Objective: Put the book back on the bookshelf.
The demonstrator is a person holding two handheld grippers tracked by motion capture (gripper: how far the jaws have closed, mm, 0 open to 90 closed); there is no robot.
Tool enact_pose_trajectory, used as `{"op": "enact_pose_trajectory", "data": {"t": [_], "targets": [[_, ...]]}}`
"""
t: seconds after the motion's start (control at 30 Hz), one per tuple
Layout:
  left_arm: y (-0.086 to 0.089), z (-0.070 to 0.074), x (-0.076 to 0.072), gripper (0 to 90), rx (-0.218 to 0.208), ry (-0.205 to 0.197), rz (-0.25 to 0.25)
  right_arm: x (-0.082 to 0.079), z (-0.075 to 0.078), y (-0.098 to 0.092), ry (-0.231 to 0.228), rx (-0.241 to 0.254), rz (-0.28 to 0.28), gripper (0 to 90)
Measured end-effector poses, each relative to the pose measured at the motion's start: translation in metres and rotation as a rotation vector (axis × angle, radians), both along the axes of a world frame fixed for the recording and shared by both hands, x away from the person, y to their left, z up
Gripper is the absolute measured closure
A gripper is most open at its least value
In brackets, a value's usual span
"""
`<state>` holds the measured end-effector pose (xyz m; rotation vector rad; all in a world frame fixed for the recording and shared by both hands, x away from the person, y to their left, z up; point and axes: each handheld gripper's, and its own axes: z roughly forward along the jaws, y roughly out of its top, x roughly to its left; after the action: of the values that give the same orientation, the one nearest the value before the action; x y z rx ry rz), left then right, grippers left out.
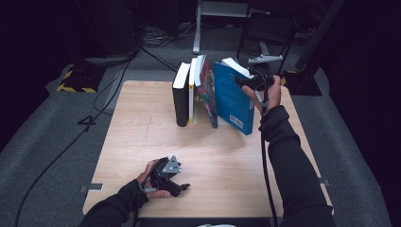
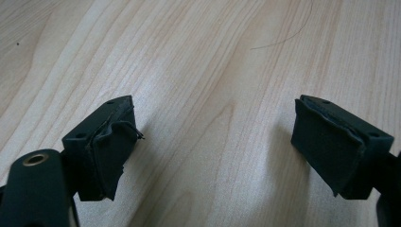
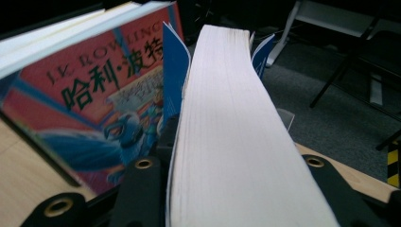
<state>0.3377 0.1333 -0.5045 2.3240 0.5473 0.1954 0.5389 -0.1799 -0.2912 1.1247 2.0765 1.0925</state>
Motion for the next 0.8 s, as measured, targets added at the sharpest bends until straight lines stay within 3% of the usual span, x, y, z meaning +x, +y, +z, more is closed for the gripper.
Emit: {"op": "enact_pose_trajectory", "data": {"t": [0.17, 0.4, 0.8], "targets": [[0.000, 0.000, 0.000, 15.2, -0.001, 0.001, -0.008, 0.002, 0.008, -0.002, -0.012, 0.024, -0.027, 60.3], [0.000, 0.000, 0.000, 15.1, 0.000, 0.001, -0.008, -0.015, 0.019, -0.019, -0.039, 0.072, -0.023, 60.2], [0.000, 0.000, 0.000, 15.0, -0.003, 0.000, -0.008, -0.023, 0.024, -0.036, -0.061, 0.132, -0.035, 60.0]]}}
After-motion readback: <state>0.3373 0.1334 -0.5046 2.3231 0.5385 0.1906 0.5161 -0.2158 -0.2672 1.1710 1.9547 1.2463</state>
